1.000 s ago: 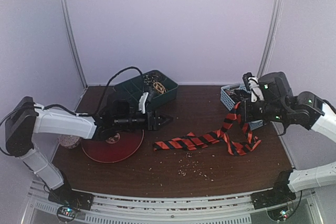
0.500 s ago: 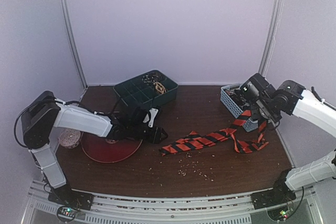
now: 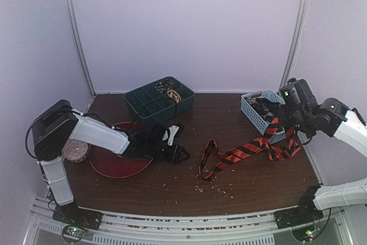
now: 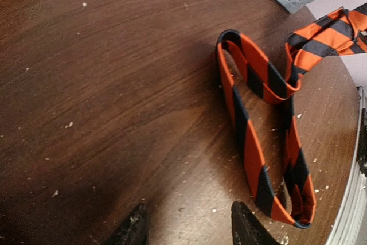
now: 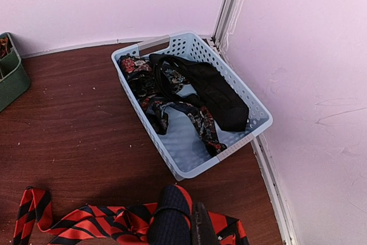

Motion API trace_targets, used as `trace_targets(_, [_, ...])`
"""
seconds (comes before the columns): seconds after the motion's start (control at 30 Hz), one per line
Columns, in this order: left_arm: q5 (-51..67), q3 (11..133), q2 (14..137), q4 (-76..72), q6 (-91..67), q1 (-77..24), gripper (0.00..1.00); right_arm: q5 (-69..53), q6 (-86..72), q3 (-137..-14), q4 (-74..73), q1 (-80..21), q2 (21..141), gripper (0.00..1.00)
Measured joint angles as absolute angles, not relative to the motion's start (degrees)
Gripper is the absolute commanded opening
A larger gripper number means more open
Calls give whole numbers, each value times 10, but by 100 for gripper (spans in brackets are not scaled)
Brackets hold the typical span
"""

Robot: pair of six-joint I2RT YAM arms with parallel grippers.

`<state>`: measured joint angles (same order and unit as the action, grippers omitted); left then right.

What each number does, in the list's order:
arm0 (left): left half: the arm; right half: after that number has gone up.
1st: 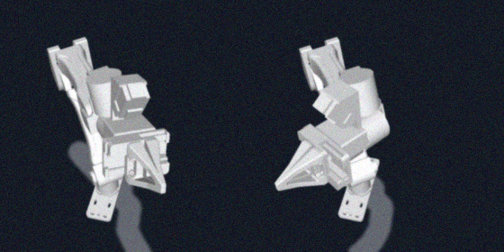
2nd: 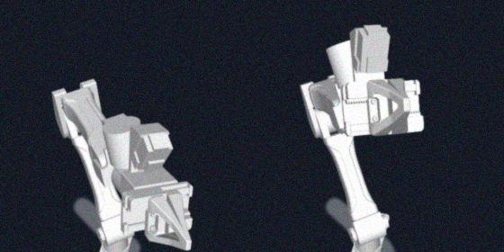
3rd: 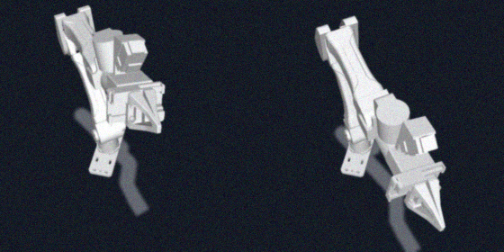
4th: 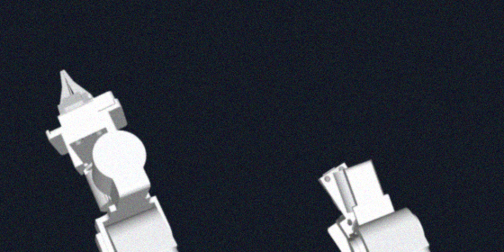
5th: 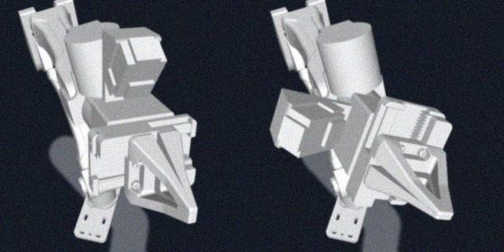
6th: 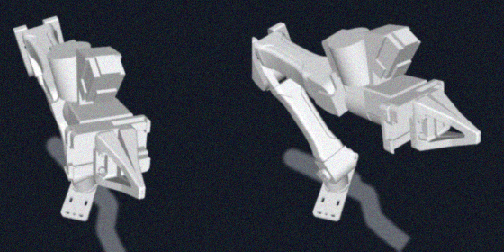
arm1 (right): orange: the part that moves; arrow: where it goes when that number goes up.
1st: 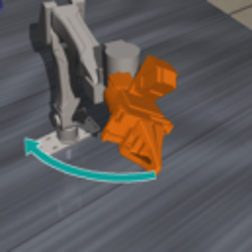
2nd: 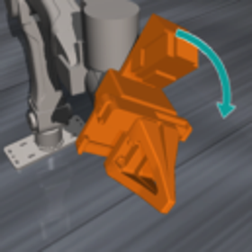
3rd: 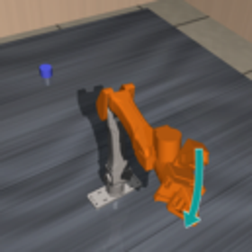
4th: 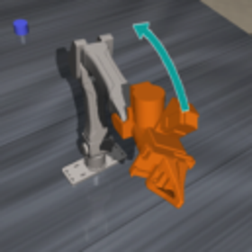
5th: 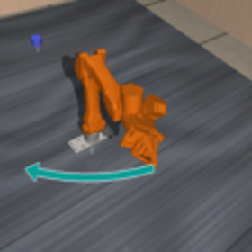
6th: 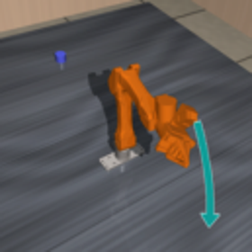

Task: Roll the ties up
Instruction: Place the tie at the center of the board.

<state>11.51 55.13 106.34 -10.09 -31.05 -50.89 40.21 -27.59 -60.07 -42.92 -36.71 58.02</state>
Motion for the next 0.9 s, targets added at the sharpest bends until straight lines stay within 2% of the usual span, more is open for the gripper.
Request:
trace_targets(0.27, [160,552,1075,-176,-316,-519,50,445,-278,-599,-435,-367,583,0])
trace_targets(0.53, [172,688,1178,-178,-309,-520,52,458,-277,-598,-427,-366,559,0])
trace_targets(0.77, [168,727,1231,-152,-328,-521,46,467,-289,-594,-428,-366,556,0])
trace_targets(0.8, [167,728,1239,-148,-332,-522,34,468,-291,-592,-430,-366,556,0])
trace_targets(0.83, [166,728,1242,-142,-336,-522,14,470,-295,-589,-431,-366,554,0])
trace_targets(0.87, [166,728,1243,-140,-342,-523,0,472,-300,-584,-432,-366,551,0])
trace_targets(0.9, [161,729,1242,-135,-344,-524,0,472,-303,-577,-432,-366,547,0])
